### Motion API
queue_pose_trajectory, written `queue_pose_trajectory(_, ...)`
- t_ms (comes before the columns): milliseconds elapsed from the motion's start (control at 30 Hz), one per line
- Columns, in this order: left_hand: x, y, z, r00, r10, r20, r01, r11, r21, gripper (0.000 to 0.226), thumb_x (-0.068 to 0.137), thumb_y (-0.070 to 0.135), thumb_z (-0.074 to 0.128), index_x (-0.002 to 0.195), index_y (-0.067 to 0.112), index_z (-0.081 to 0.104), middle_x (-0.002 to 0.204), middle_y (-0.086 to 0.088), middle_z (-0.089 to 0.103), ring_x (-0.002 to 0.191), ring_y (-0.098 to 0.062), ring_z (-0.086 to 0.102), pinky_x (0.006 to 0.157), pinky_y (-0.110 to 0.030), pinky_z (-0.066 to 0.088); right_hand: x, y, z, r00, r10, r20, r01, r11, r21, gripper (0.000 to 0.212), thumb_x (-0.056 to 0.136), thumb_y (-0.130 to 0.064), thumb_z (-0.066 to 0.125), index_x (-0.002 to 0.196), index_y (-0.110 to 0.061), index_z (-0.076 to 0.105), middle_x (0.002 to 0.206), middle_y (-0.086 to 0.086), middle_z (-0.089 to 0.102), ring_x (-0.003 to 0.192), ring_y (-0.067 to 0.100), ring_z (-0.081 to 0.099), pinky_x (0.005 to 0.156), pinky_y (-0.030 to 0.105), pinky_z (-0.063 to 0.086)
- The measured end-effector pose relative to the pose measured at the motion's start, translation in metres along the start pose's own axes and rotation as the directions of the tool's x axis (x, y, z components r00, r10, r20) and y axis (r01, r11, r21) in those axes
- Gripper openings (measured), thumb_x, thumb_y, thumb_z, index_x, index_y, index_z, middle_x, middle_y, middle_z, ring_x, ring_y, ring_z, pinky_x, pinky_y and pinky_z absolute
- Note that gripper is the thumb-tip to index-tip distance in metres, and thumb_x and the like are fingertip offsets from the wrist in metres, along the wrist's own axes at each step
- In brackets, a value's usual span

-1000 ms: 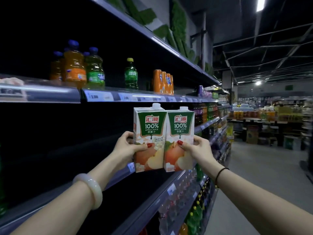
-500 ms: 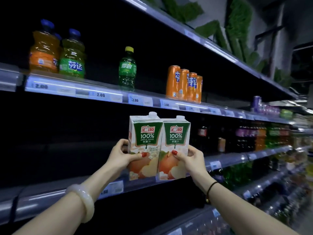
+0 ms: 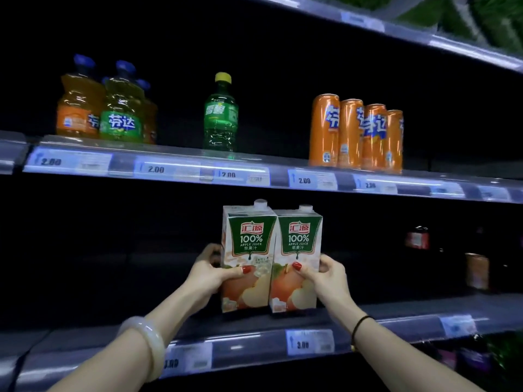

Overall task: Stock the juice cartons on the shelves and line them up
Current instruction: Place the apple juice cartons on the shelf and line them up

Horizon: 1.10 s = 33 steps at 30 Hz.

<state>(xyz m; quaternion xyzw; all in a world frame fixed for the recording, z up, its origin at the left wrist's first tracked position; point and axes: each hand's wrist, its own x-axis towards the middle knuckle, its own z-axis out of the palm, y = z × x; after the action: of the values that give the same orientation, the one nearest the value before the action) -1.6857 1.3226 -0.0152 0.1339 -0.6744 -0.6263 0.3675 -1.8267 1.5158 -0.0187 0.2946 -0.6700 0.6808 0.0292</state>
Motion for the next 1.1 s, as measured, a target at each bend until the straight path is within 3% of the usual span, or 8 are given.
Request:
queue_pose_trajectory(167, 0.018, -0.014, 0.007, 0.995, -0.101, -0.012, 0.101, 0.995, 0.014, 0.053, 0.056, 0.007, 0.087, 0.100, 0.013, 0.057, 0.092, -0.005, 0.070, 0.083, -0.025, 0.069, 0.065, -0.043, 0.058, 0.028, 0.029, 0.011, 0.995, 0.098, 0.006, -0.098, 0.995, 0.004, 0.042, 0.070, -0.024, 0.082, 0.108, -0.014, 0.067, 0.099, 0.004, 0.073, 0.095, 0.023, 0.067, 0.088, 0.045, 0.054)
queue_pose_trajectory(333, 0.033, -0.015, 0.010, 0.988, -0.152, 0.030, 0.151, 0.988, 0.040, 0.052, 0.062, 0.008, 0.084, 0.106, 0.011, 0.055, 0.099, -0.013, 0.066, 0.091, -0.034, 0.066, 0.070, -0.050, 0.057, 0.047, 0.037, 0.010, 0.993, 0.114, 0.032, -0.114, 0.993, 0.024, 0.034, 0.065, -0.027, 0.085, 0.096, -0.021, 0.072, 0.090, -0.002, 0.075, 0.087, 0.020, 0.070, 0.086, 0.045, 0.055)
queue_pose_trajectory(433, 0.037, -0.017, 0.008, 0.979, -0.197, 0.052, 0.194, 0.980, 0.053, 0.053, 0.063, 0.010, 0.083, 0.108, 0.013, 0.055, 0.104, -0.014, 0.068, 0.093, -0.035, 0.066, 0.075, -0.055, 0.055, 0.051, 0.040, 0.008, 0.992, 0.107, 0.063, -0.110, 0.993, 0.044, 0.040, 0.065, -0.023, 0.085, 0.101, -0.016, 0.071, 0.092, 0.002, 0.075, 0.086, 0.022, 0.071, 0.084, 0.046, 0.056)
queue_pose_trajectory(633, 0.024, -0.021, 0.019, 0.976, -0.218, -0.013, 0.218, 0.976, -0.027, 0.057, 0.071, 0.008, 0.079, 0.121, 0.020, 0.056, 0.106, -0.007, 0.070, 0.091, -0.028, 0.069, 0.080, -0.045, 0.056, 0.047, 0.037, 0.000, 0.989, 0.082, 0.122, -0.073, 0.995, -0.071, 0.047, 0.069, -0.023, 0.082, 0.112, -0.015, 0.065, 0.101, 0.003, 0.073, 0.093, 0.021, 0.068, 0.087, 0.043, 0.055)
queue_pose_trajectory(767, 0.001, -0.009, 0.023, 0.971, -0.220, -0.097, 0.237, 0.937, 0.257, 0.060, 0.076, 0.012, 0.073, 0.130, 0.022, 0.050, 0.112, -0.005, 0.065, 0.098, -0.024, 0.063, 0.086, -0.042, 0.054, 0.037, 0.025, -0.007, 0.976, 0.098, 0.195, -0.040, 0.959, -0.282, 0.045, 0.077, -0.020, 0.073, 0.120, -0.016, 0.058, 0.111, 0.005, 0.068, 0.102, 0.023, 0.064, 0.091, 0.041, 0.053)
queue_pose_trajectory(867, -0.026, 0.011, 0.018, 0.960, -0.270, -0.074, 0.273, 0.842, 0.466, 0.065, 0.078, 0.020, 0.072, 0.136, 0.020, 0.042, 0.118, -0.004, 0.061, 0.102, -0.022, 0.059, 0.074, -0.035, 0.051, 0.024, 0.015, -0.014, 0.962, 0.128, 0.242, -0.029, 0.927, -0.375, 0.043, 0.078, -0.017, 0.070, 0.119, -0.013, 0.058, 0.114, 0.006, 0.066, 0.103, 0.023, 0.062, 0.091, 0.039, 0.052)
queue_pose_trajectory(967, -0.061, 0.037, 0.007, 0.939, -0.343, -0.011, 0.284, 0.759, 0.585, 0.051, 0.075, 0.026, 0.075, 0.121, 0.017, 0.054, 0.105, -0.002, 0.062, 0.097, -0.018, 0.060, 0.073, -0.029, 0.052, 0.008, 0.002, -0.024, 0.939, 0.181, 0.293, -0.008, 0.863, -0.506, 0.036, 0.079, -0.020, 0.071, 0.111, -0.008, 0.061, 0.110, 0.008, 0.066, 0.098, 0.023, 0.062, 0.088, 0.037, 0.052)
queue_pose_trajectory(1100, -0.116, 0.059, -0.015, 0.966, -0.247, -0.079, 0.229, 0.673, 0.703, 0.037, 0.076, 0.027, 0.075, 0.107, 0.012, 0.060, 0.092, -0.004, 0.063, 0.074, -0.014, 0.058, 0.060, -0.025, 0.048, -0.029, -0.021, -0.027, 0.883, 0.197, 0.425, 0.098, 0.810, -0.579, 0.021, 0.081, -0.018, 0.067, 0.097, -0.005, 0.069, 0.107, 0.010, 0.068, 0.093, 0.022, 0.062, 0.082, 0.032, 0.051)
